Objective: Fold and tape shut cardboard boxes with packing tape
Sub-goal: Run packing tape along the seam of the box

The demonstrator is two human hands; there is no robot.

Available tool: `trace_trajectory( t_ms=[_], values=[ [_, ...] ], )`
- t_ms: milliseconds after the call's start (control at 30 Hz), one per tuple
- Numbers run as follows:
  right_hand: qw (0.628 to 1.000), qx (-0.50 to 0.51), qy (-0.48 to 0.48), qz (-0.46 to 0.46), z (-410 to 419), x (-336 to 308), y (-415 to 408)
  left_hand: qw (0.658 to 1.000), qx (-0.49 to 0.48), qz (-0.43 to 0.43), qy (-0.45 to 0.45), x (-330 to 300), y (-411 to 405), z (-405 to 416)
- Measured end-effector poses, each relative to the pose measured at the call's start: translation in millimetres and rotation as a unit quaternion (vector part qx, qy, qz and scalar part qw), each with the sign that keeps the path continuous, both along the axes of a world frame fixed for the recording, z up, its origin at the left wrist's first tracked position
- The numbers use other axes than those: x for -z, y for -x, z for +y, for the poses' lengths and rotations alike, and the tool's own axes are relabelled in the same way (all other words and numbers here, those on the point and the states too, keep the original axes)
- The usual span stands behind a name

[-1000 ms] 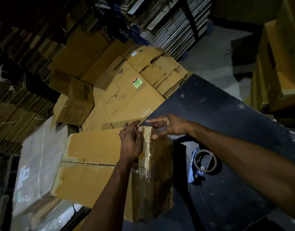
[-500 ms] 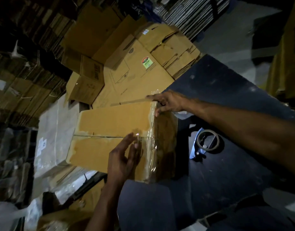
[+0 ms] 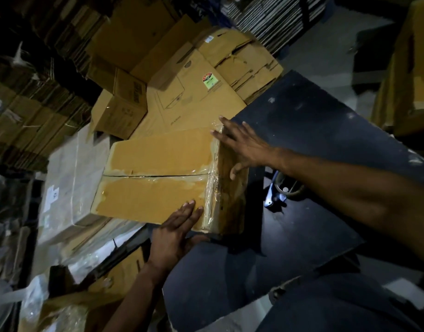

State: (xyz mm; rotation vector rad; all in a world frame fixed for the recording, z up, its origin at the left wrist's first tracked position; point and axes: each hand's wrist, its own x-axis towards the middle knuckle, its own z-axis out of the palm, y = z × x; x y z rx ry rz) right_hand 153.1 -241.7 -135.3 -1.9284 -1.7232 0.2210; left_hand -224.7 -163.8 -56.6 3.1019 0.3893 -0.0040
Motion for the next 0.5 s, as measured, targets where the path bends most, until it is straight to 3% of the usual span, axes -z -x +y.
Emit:
trace_trajectory(
  t_ms=[300,500],
  values=[
    [0.993,-0.057,-0.082,-0.066,-17,-16,92,0.998,0.047,0.039,0.029,-20,-4,10],
    [0.993,-0.038,-0.068,-0.088,-25,-12,97,0.994,0.085,-0.034,-0.066,-3,-10,20]
  ],
)
